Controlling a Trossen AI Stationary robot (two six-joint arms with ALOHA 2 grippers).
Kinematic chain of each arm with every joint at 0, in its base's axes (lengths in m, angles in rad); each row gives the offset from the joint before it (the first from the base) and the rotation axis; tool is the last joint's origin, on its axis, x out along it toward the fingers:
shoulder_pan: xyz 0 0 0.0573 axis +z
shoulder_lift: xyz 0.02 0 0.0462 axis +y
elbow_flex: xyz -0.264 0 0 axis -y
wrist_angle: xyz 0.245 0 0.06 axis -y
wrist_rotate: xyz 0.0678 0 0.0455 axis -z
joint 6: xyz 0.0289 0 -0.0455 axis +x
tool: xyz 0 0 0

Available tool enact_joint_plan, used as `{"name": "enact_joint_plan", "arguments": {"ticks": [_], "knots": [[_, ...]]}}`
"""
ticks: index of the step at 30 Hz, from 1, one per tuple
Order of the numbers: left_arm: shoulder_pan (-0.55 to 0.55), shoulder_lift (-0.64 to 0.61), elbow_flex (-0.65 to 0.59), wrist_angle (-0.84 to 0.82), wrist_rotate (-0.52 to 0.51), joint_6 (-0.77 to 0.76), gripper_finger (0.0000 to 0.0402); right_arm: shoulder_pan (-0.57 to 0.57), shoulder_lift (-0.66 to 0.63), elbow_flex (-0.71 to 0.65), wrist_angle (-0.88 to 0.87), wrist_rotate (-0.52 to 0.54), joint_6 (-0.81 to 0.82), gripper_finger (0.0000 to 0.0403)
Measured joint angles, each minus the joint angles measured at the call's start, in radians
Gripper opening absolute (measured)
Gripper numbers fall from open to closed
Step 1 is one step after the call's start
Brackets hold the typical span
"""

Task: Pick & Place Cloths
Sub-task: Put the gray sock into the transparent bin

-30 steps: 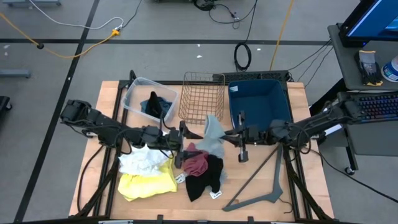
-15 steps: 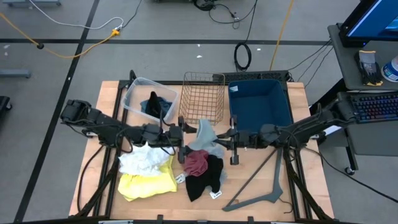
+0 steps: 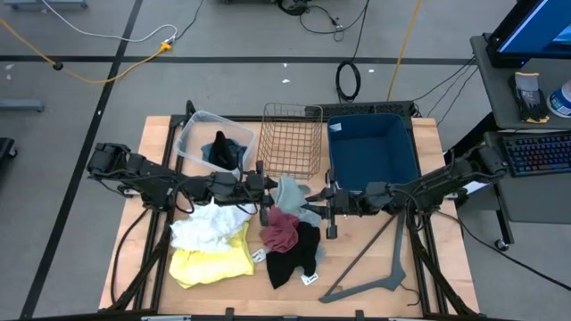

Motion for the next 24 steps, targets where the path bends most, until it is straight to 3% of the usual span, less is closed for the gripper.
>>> {"name": "enact_joint_plan", "arguments": {"ticks": [3, 10, 24], "knots": [[0.008, 0.0, 0.0, -0.011, 0.0, 0.009, 0.0013, 0.0, 0.0, 0.0, -0.015, -0.001, 0.001, 0.0032], [0.033, 0.0, 0.0, -0.064, -0.037, 0.003, 0.0005, 0.004, -0.001, 0.0, -0.126, -0.021, 0.09, 0.0045], [0.097, -0.007, 0.0, -0.09, -0.055, -0.032, 0.0002, 0.109, -0.001, 0.0, -0.374, -0.062, 0.11, 0.0111]]}}
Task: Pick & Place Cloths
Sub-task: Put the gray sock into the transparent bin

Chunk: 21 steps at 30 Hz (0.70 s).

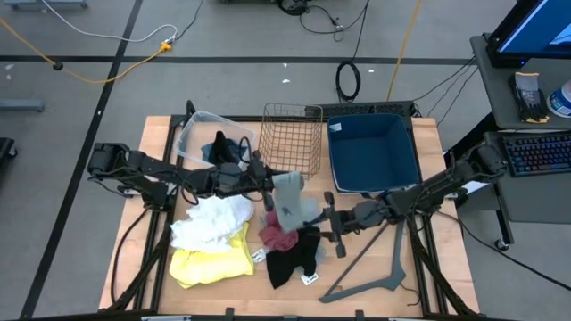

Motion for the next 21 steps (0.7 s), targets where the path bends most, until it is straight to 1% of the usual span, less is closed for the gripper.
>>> {"name": "enact_joint_plan", "arguments": {"ticks": [6, 8, 11, 19, 21], "knots": [[0.039, -0.024, 0.0, 0.002, 0.0, -0.005, 0.0002, 0.057, 0.0, 0.0, -0.085, 0.002, 0.002, 0.0118], [0.052, -0.035, 0.002, 0.015, 0.002, -0.012, 0.0002, 0.073, 0.0, 0.0, -0.109, 0.002, 0.022, 0.0117], [0.068, -0.065, -0.001, -0.012, 0.003, -0.017, 0.0002, 0.095, 0.0, 0.0, -0.136, 0.002, 0.067, 0.0115], [0.1, -0.187, 0.0, -0.08, 0.004, -0.019, 0.0001, 0.138, 0.0, 0.0, -0.233, 0.002, 0.153, 0.0116], [0.105, -0.215, 0.001, -0.072, 0.004, -0.017, 0.0001, 0.147, 0.0, 0.0, -0.245, 0.002, 0.174, 0.0116]]}}
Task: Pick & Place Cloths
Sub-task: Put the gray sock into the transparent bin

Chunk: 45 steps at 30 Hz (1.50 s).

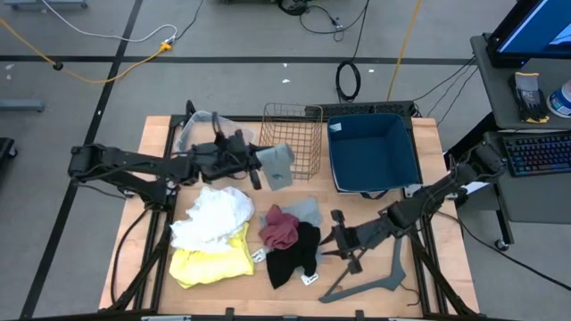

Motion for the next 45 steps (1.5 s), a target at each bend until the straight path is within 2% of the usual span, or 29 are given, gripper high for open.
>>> {"name": "enact_joint_plan", "arguments": {"ticks": [9, 16, 22, 27, 33, 39, 45], "knots": [[0.048, -0.142, 0.0, -0.075, -0.003, 0.006, 0.0001, 0.049, 0.0, 0.0, -0.018, 0.0, 0.032, 0.0116], [0.09, -0.244, -0.001, -0.152, -0.095, 0.009, 0.0001, 0.088, 0.0, 0.0, -0.03, 0.0, 0.042, 0.0116], [0.118, -0.319, -0.001, -0.154, -0.104, 0.028, 0.0001, 0.108, 0.0, 0.0, -0.042, 0.0, 0.054, 0.0116], [0.12, -0.367, -0.001, -0.189, -0.207, 0.066, 0.0001, 0.113, 0.0, 0.0, -0.044, 0.0, 0.057, 0.0116], [0.12, -0.406, -0.001, -0.31, -0.358, 0.085, 0.0001, 0.113, 0.0, 0.0, -0.052, 0.001, 0.058, 0.0116], [0.12, -0.415, -0.001, -0.402, -0.5, 0.099, 0.0001, 0.113, 0.0, 0.0, -0.057, 0.001, 0.058, 0.0116], [0.12, -0.415, -0.001, -0.472, -0.599, 0.127, 0.0001, 0.113, 0.0, 0.0, -0.057, 0.001, 0.058, 0.0116]]}}
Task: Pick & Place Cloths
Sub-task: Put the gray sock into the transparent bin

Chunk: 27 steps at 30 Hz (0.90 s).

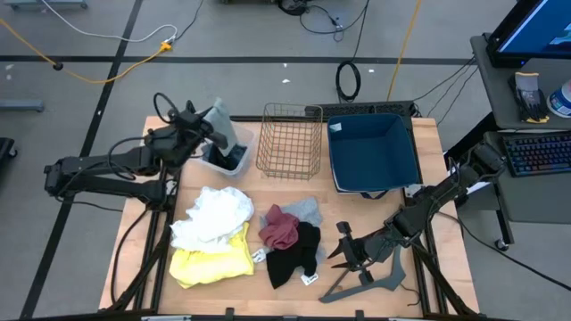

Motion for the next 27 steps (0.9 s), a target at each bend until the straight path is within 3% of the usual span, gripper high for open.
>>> {"name": "enact_joint_plan", "arguments": {"ticks": [7, 18, 27], "knots": [[0.0, 0.002, 0.0, -0.206, -0.037, -0.083, 0.0001, 0.0, 0.0, 0.0, 0.0, 0.0, 0.0, 0.0116], [0.022, 0.002, 0.0, -0.608, -0.055, -0.389, 0.0002, -0.001, 0.0, 0.0, 0.001, 0.003, -0.003, 0.0116], [0.076, 0.022, 0.0, -0.841, 0.061, -0.627, 0.0002, -0.001, 0.0, 0.0, 0.002, 0.003, -0.003, 0.0116]]}}
